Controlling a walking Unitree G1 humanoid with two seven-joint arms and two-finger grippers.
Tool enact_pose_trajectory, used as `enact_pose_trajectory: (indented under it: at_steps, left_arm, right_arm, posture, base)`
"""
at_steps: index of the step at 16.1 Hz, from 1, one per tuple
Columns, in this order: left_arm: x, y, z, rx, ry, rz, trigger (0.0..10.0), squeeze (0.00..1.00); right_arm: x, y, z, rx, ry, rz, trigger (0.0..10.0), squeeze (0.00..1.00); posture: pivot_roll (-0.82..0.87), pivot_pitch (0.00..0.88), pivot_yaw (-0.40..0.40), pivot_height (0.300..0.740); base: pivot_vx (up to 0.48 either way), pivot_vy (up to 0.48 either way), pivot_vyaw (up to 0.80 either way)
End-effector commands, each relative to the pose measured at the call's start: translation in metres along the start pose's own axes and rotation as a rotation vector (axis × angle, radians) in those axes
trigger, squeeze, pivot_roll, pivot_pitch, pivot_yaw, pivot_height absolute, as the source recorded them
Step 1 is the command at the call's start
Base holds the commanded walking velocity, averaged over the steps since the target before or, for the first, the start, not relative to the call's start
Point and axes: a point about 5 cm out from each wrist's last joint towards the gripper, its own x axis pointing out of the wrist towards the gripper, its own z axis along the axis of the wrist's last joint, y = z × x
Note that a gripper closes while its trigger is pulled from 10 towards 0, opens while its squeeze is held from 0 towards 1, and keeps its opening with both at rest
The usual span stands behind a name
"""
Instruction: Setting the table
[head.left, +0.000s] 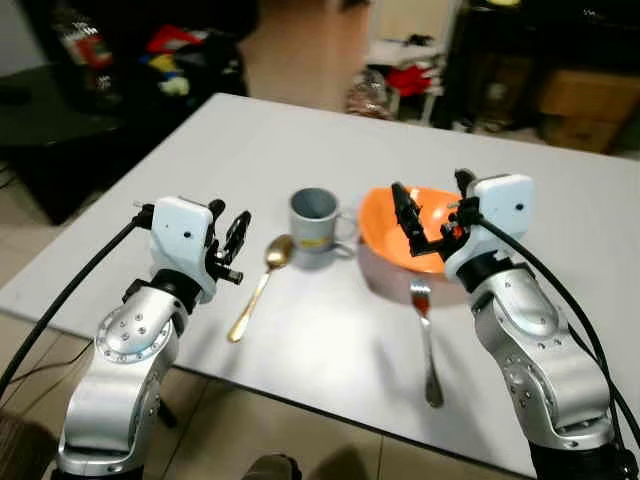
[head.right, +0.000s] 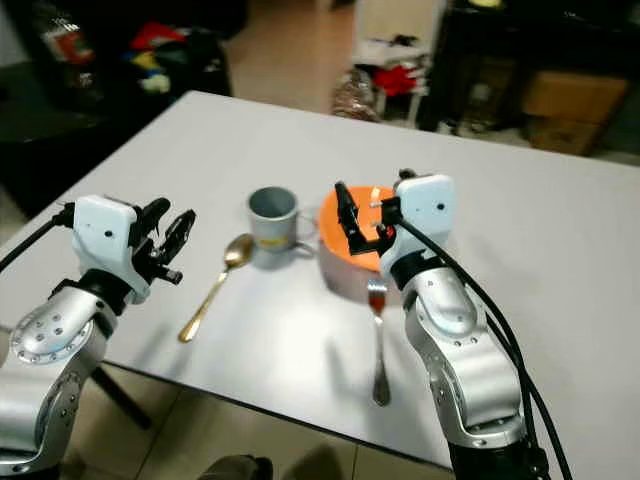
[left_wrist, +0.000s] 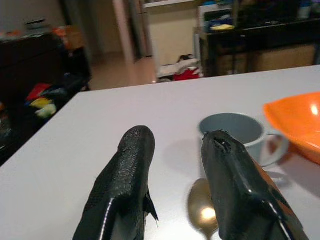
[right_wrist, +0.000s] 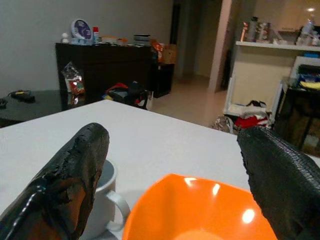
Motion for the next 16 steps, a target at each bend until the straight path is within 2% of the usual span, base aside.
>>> enact_pose_trajectory:
  at_steps: [1,3,12,15,16]
  left_arm:
    - [-0.0034,0.0033,-0.0001,0.009,0.013,0.027,10.0,0.00]
    - [-0.0078,0.0094,-0.0026,-0.002,0.033,0.083,10.0,0.00]
    - [-0.0084,0.0080,-0.0058,0.010,0.062,0.095,10.0,0.00]
    - [-0.0075,0.0088,-0.0044,0.014,0.056,0.119,10.0,0.00]
    - [-0.0073,0.0089,-0.0034,-0.011,0.042,0.126,10.0,0.00]
  right_arm:
    - [0.0002,0.0022,-0.0017,0.005,-0.003,0.016,10.0,1.00]
    - [0.0005,0.0054,-0.0033,0.012,-0.010,0.035,10.0,1.00]
    - [-0.0011,0.0057,-0.0065,0.003,0.007,0.059,10.0,1.00]
    - [0.0022,0.0029,-0.0036,0.008,-0.026,0.032,10.0,1.00]
    - [0.0028,0.0027,-0.0032,0.008,-0.032,0.032,10.0,1.00]
  posture:
    - [0.14,0.000,-0.001,0.740]
    - [0.15,0.000,-0.009,0.740]
    - [0.15,0.000,-0.014,0.740]
    - [0.15,0.000,-0.019,0.740]
    - [0.15,0.000,-0.020,0.740]
  base:
    - [0.000,0.000,0.80]
    - [0.000,0.000,0.80]
    - [0.000,0.000,0.80]
    - [0.000,0.000,0.80]
    - [0.000,0.000,0.80]
